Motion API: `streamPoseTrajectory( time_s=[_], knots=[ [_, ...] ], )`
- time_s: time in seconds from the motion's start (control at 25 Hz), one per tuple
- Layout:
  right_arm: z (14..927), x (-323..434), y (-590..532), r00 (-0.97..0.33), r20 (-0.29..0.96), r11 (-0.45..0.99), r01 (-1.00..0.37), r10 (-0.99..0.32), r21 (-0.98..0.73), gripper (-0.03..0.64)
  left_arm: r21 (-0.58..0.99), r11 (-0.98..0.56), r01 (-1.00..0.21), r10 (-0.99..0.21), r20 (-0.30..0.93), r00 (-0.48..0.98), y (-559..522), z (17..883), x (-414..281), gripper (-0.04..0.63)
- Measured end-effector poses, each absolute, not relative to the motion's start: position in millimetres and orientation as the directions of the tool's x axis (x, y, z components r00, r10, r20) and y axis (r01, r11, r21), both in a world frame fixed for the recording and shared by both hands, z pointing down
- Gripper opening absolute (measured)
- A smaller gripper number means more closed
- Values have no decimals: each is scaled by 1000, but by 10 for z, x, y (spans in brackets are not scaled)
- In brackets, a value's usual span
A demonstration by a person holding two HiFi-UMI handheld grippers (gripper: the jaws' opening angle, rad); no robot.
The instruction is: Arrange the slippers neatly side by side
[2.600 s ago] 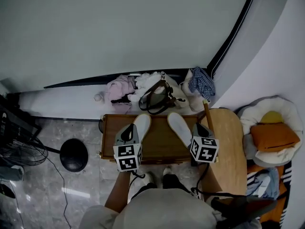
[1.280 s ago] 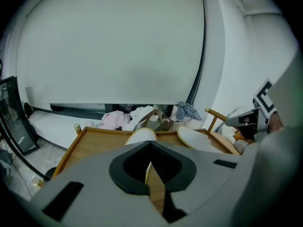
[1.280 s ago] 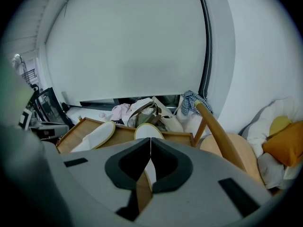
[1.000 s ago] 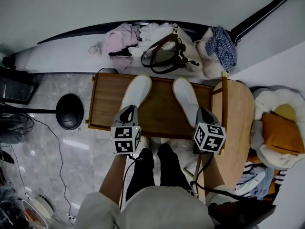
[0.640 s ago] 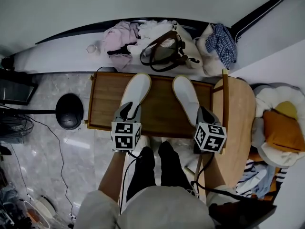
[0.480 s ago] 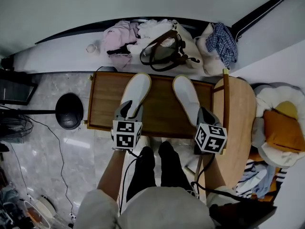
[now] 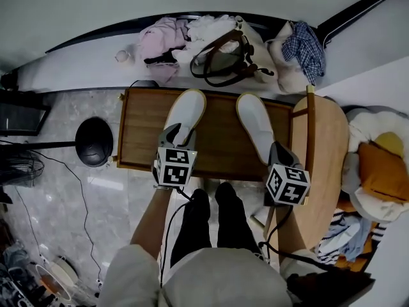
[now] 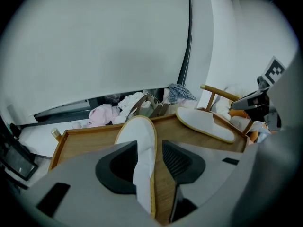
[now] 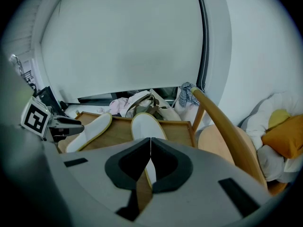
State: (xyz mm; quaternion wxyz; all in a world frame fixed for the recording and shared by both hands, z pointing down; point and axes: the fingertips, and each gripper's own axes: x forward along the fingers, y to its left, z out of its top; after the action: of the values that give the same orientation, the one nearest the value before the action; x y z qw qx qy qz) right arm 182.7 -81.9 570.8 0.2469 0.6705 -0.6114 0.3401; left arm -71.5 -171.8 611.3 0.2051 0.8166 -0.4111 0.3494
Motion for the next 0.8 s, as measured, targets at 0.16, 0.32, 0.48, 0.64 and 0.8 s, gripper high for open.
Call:
streamPoseTrajectory(
  time_s=[0.16, 0.32, 0.48, 0.64, 0.8],
  knots=[
    [5730, 1856, -782, 18, 766, -131, -988, -642, -87, 34, 34, -599, -800, -487, 778, 397, -1730, 6218, -682, 152],
    [5762, 1891, -774, 17, 772, -135, -987, -635, -90, 34, 14, -603, -797, -476, 796, 374, -1770, 6302, -661, 152],
    [5776, 1891, -798, 10, 774, -134, -986, -633, -97, 34, 4, -587, -810, -477, 807, 349, -1794, 6351, -685, 138],
    [5787, 1874, -812, -1, 775, -130, -986, -632, -107, 34, -11, -562, -827, -488, 811, 321, -1824, 6364, -724, 90],
    [5802, 1883, -828, -5, 776, -129, -985, -631, -111, 34, 9, -510, -860, -498, 813, 304, -1860, 6386, -773, 38]
  ],
)
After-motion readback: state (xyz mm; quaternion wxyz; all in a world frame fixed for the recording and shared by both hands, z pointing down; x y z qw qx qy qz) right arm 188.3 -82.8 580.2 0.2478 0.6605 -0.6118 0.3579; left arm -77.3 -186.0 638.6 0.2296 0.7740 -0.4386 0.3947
